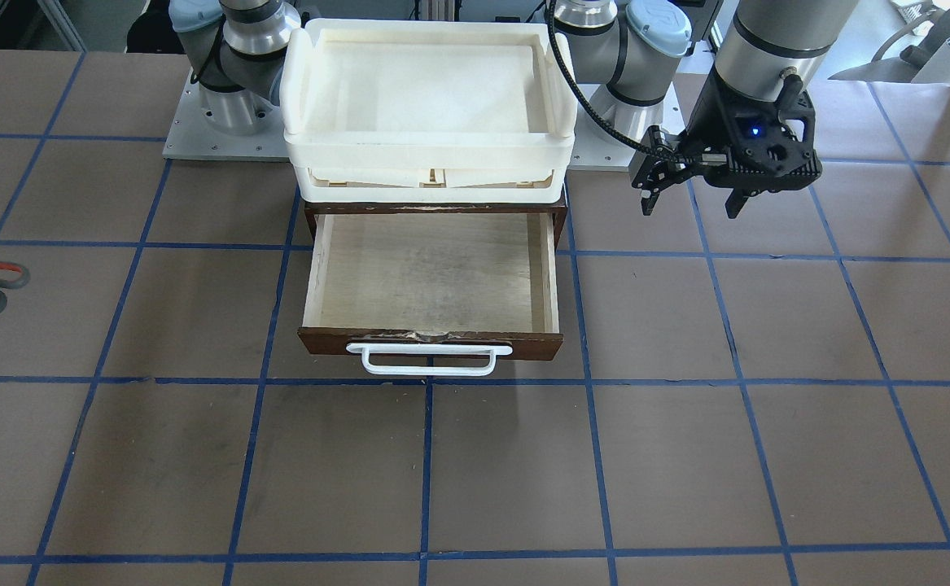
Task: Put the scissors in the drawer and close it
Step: 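Lift the scissors with the right gripper and carry them over the drawer, then lower the scissors into the drawer and open the right gripper, then raise the right gripper out of the drawer and withdraw it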
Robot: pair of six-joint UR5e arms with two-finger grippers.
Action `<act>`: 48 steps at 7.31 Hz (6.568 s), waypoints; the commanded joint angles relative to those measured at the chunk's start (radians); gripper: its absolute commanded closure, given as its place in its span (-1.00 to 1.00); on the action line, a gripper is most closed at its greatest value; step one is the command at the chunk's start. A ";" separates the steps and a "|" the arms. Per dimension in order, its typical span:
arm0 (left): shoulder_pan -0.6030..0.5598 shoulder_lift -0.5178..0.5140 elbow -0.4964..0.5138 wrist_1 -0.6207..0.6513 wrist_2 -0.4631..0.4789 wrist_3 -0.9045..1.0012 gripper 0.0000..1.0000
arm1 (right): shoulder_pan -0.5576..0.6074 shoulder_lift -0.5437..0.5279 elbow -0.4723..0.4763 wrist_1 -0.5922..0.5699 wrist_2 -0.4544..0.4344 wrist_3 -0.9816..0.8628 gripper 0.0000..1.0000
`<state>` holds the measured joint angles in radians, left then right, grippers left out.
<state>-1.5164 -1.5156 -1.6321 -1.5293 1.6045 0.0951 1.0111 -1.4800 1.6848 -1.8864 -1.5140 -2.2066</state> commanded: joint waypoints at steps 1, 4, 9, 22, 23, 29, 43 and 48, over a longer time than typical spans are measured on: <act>-0.001 0.000 0.000 0.000 0.002 0.000 -1.00 | 0.117 -0.032 -0.131 0.176 0.005 0.146 1.00; -0.001 0.000 0.000 0.001 0.002 0.000 -1.00 | 0.326 -0.077 -0.139 0.171 -0.006 0.365 1.00; 0.001 -0.002 0.000 0.003 0.000 0.000 -1.00 | 0.800 -0.010 -0.140 0.155 -0.049 0.830 1.00; 0.001 -0.009 0.003 0.006 0.002 0.000 -1.00 | 0.998 0.237 -0.082 0.015 -0.041 0.909 0.98; 0.001 -0.014 0.003 0.006 -0.005 0.000 -1.00 | 0.998 0.237 -0.082 0.012 -0.026 0.929 0.97; 0.001 -0.024 0.003 0.017 -0.012 0.005 -1.00 | 0.998 0.241 -0.080 -0.008 0.003 1.039 0.50; -0.001 -0.109 0.082 0.078 -0.002 -0.116 -1.00 | 0.655 -0.089 -0.137 0.162 -0.032 1.442 -1.00; -0.109 -0.282 0.124 0.282 0.000 -0.216 -1.00 | 0.617 -0.134 -0.139 0.242 -0.035 1.990 -1.00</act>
<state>-1.5966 -1.7507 -1.5090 -1.3084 1.6045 -0.0903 1.6333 -1.6028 1.5480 -1.6444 -1.5469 -0.3281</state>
